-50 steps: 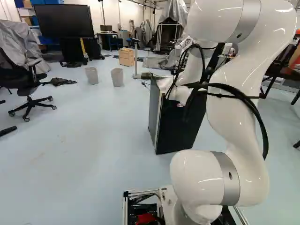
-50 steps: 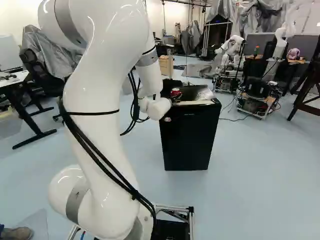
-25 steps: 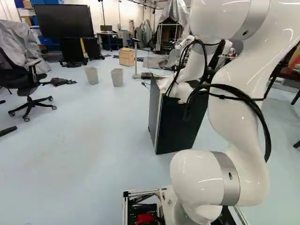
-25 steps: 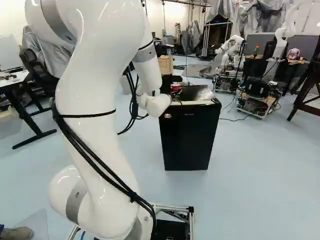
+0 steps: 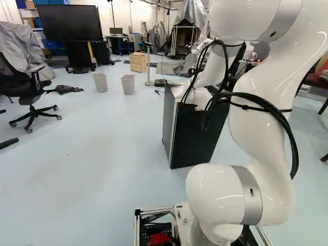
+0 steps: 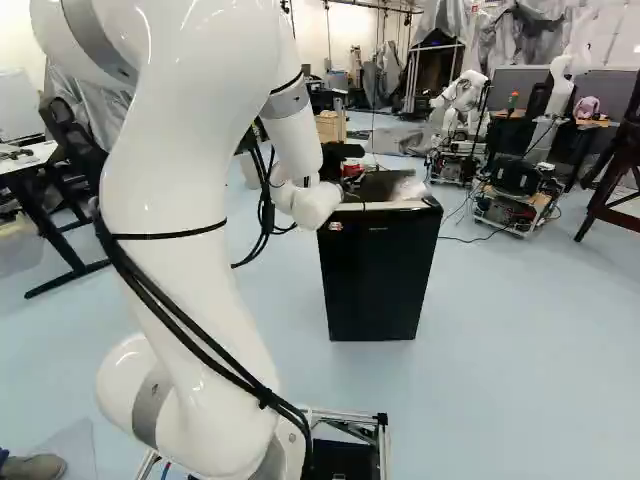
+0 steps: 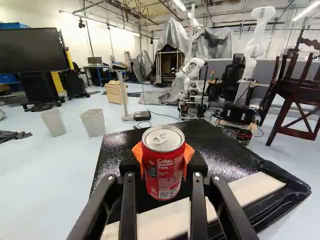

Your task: Grab a drink from the fridge

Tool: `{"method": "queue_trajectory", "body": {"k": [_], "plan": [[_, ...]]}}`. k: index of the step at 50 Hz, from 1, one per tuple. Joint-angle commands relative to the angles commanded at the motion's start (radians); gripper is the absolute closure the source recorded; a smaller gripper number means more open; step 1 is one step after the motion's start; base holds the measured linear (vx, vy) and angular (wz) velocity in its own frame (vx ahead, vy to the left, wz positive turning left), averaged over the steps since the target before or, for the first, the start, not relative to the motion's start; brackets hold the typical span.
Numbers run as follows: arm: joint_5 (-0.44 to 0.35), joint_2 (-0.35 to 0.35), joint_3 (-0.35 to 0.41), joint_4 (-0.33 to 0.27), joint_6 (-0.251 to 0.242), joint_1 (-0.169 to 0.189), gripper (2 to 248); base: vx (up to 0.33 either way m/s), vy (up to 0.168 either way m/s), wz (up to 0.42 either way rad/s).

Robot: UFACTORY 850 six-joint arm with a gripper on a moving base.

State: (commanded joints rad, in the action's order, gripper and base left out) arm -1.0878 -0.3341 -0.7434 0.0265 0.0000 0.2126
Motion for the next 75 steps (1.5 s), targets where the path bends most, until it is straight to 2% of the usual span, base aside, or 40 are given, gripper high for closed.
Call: {"method": "queue_trajectory", "body": {"k": [19,38,57,75], "plan": [[0.008,0.022,0.024,-0.001,0.0,-0.008,153,0.0,0.0,0.0],[0.029,0.082,0.088,-0.004,0.0,-0.029,153,0.0,0.0,0.0],[0.063,0.18,0.193,-0.008,0.0,-0.062,153,0.0,0.0,0.0],[0.108,0.307,0.329,-0.013,0.0,-0.107,153,0.0,0.0,0.0]]}}
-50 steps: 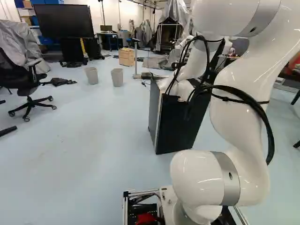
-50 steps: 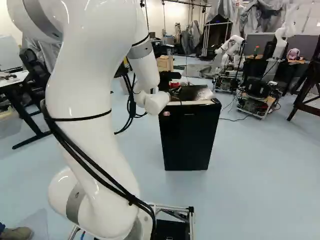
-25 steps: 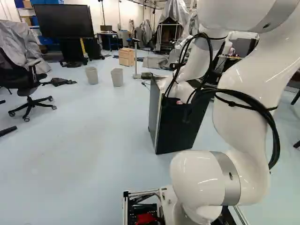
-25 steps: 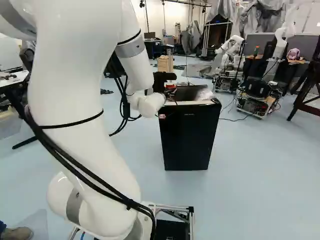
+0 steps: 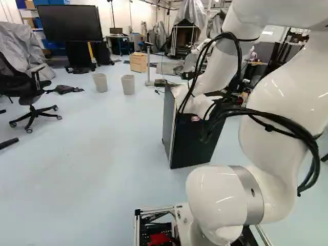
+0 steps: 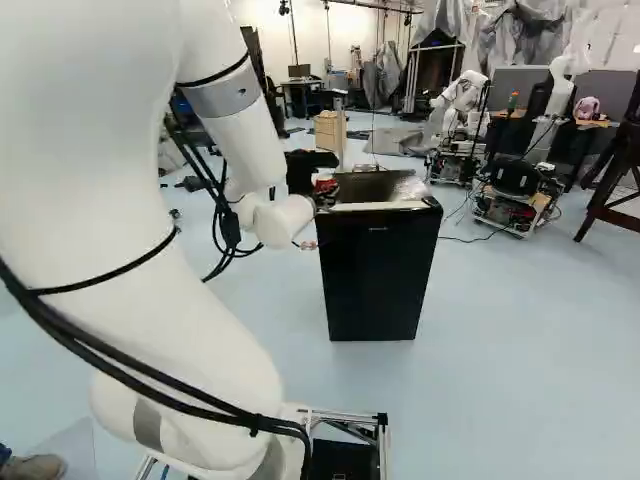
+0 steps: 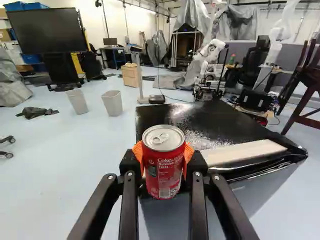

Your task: Grab a drink from the fridge

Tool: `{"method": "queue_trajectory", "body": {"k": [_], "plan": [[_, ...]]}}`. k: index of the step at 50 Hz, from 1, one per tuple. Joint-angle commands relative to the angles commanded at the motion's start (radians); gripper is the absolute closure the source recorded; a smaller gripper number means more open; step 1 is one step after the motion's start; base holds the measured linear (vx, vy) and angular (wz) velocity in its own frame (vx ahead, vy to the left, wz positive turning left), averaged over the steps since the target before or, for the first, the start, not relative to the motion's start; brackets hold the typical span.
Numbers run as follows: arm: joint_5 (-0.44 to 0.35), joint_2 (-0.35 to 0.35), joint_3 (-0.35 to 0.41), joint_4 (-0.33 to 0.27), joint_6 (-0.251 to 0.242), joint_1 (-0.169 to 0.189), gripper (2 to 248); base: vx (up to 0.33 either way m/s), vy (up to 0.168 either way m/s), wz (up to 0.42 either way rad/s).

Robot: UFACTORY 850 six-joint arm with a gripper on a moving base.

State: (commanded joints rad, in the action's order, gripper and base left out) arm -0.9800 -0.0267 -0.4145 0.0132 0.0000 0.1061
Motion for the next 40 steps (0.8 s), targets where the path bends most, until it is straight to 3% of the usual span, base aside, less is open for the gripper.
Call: {"method": "queue_trajectory", "body": {"k": [20,40], "plan": [[0.049,0.14,0.15,-0.006,0.0,-0.049,153,0.0,0.0,0.0],[0.083,0.237,0.253,-0.01,0.0,-0.082,153,0.0,0.0,0.0]]}}
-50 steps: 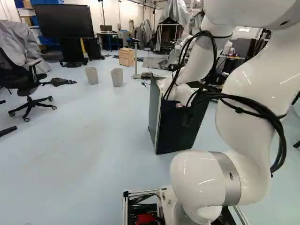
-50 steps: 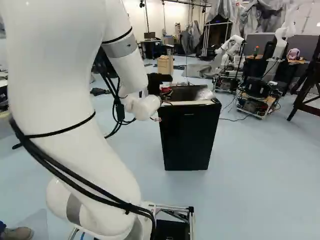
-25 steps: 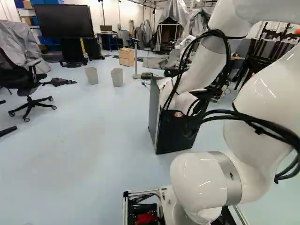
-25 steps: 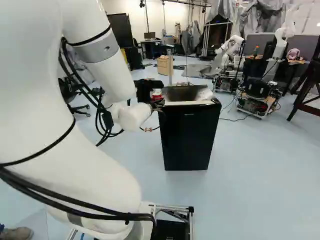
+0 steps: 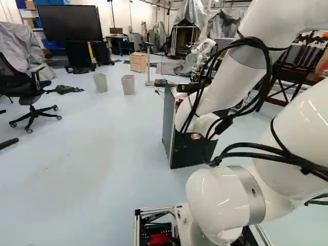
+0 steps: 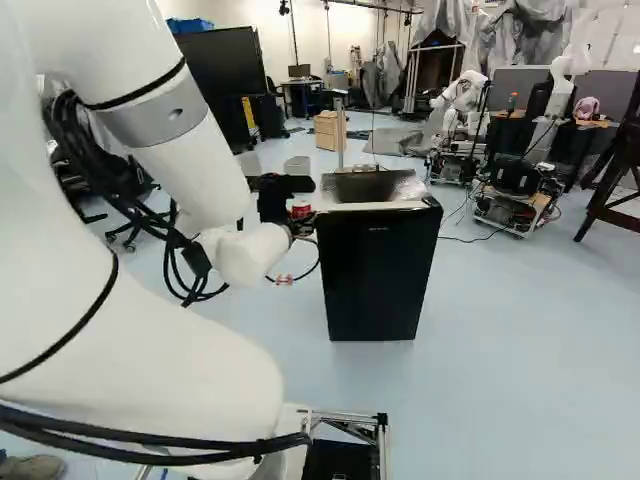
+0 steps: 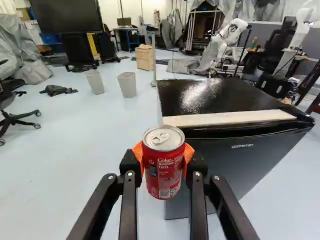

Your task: Grab a drink from the fridge

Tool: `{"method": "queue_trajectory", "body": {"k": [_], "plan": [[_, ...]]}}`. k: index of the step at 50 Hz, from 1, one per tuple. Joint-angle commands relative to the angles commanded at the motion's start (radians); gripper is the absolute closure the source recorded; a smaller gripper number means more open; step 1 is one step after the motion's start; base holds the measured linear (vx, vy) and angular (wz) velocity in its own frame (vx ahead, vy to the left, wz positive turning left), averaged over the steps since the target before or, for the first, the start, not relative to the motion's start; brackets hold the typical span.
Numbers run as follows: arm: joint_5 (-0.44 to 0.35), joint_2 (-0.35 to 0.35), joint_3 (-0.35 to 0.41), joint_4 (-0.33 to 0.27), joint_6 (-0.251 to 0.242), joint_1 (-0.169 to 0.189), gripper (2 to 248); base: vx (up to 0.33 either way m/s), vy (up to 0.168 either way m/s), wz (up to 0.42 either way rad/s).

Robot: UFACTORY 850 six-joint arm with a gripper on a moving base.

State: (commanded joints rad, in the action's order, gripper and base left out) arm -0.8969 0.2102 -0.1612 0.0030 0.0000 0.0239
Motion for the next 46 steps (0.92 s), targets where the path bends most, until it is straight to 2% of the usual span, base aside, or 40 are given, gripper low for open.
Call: {"method": "queue_trajectory", "body": {"k": [22,46], "plan": [[0.021,0.059,0.063,-0.003,0.0,-0.02,153,0.0,0.0,0.0],[0.024,0.069,0.074,-0.003,0.0,-0.024,153,0.0,0.0,0.0]]}}
